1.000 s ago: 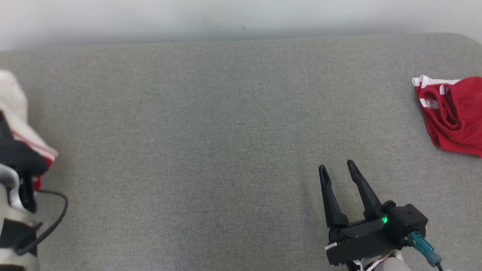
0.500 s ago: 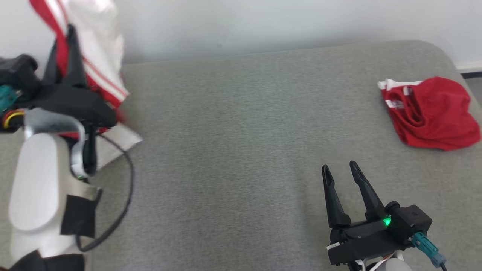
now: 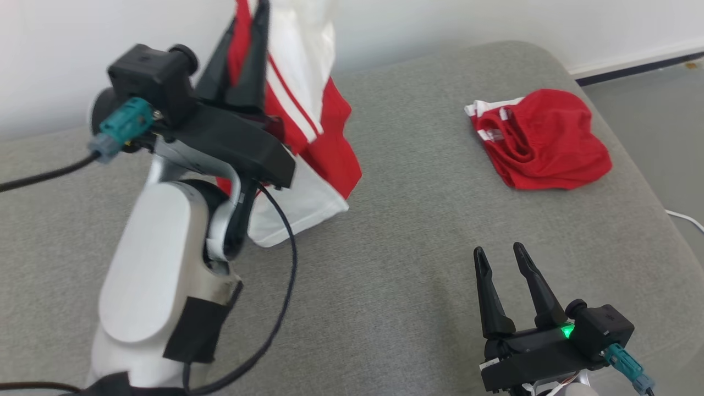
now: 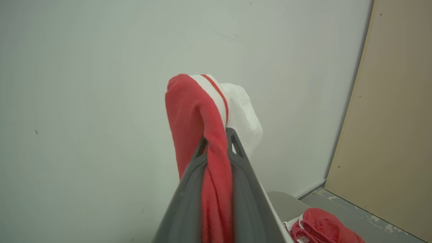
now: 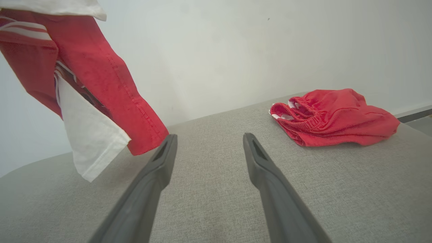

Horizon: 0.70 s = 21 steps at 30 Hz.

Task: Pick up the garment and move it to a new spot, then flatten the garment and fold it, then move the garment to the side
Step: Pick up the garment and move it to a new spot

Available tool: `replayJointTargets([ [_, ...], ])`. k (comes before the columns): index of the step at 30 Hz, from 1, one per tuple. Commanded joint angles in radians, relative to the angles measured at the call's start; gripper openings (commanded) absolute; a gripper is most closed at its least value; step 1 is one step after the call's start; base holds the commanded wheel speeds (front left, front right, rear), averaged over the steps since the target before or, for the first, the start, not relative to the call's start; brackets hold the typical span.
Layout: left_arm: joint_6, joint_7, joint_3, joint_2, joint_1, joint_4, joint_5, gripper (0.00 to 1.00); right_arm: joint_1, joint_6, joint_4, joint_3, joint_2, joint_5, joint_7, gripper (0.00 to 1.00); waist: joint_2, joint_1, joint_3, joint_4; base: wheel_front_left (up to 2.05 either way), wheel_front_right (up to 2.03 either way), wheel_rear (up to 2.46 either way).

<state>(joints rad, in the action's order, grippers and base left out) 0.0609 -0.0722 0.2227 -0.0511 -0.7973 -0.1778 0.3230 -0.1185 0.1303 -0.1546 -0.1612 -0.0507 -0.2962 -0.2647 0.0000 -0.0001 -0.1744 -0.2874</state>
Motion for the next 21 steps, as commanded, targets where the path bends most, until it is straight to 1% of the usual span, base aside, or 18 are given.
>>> replayJointTargets([
  [1, -0.008, 0.007, 0.016, 0.0, 0.015, 0.001, 0.024, 0.0, 0.011, 0.001, -0.003, -0.001, 0.001, 0.0, -0.002, 1.0, 0.0, 0.0001, -0.004, -0.028, 0.0, 0.0, 0.0],
  [3, -0.022, 0.019, 0.055, 0.0, 0.036, -0.013, 0.052, 0.0, 0.012, 0.001, -0.005, 0.005, 0.0, 0.001, -0.002, 1.0, 0.0, 0.0001, -0.006, -0.032, 0.0, 0.0, 0.0],
  [5, -0.037, 0.038, 0.081, -0.001, 0.066, -0.021, 0.114, 0.0, 0.012, 0.001, -0.006, 0.011, 0.0, 0.001, -0.002, 1.0, 0.0, 0.0001, -0.009, -0.03, 0.0, 0.0, 0.0],
  [6, -0.047, 0.045, 0.093, -0.001, 0.084, -0.029, 0.126, 0.0, 0.013, 0.001, -0.008, 0.013, 0.001, 0.004, -0.002, 1.0, 0.0, 0.0001, -0.01, -0.028, 0.0, 0.0, 0.0],
  [10, -0.078, 0.091, 0.094, 0.0, 0.173, -0.084, 0.161, 0.0, 0.014, 0.001, -0.012, 0.018, 0.0, 0.008, -0.002, 1.0, 0.0, 0.0001, -0.011, -0.014, 0.0, 0.0, 0.0],
  [13, -0.086, 0.124, 0.074, -0.009, 0.25, -0.137, 0.185, 0.0, 0.014, 0.001, -0.018, 0.014, 0.001, 0.011, -0.002, 1.0, 0.0, 0.0001, -0.011, -0.001, 0.0, 0.0, 0.0],
  [18, -0.09, 0.184, 0.037, -0.052, 0.342, -0.249, 0.193, 0.0, 0.011, 0.001, -0.03, 0.009, 0.0, 0.018, -0.002, 1.0, 0.0, 0.0001, -0.008, 0.018, 0.0, 0.0, 0.0],
  [21, -0.079, 0.21, 0.035, -0.074, 0.364, -0.32, 0.186, 0.0, 0.009, 0.001, -0.036, 0.005, 0.0, 0.021, -0.002, 1.0, 0.0, 0.0001, -0.004, 0.026, 0.0, 0.0, 0.0],
])
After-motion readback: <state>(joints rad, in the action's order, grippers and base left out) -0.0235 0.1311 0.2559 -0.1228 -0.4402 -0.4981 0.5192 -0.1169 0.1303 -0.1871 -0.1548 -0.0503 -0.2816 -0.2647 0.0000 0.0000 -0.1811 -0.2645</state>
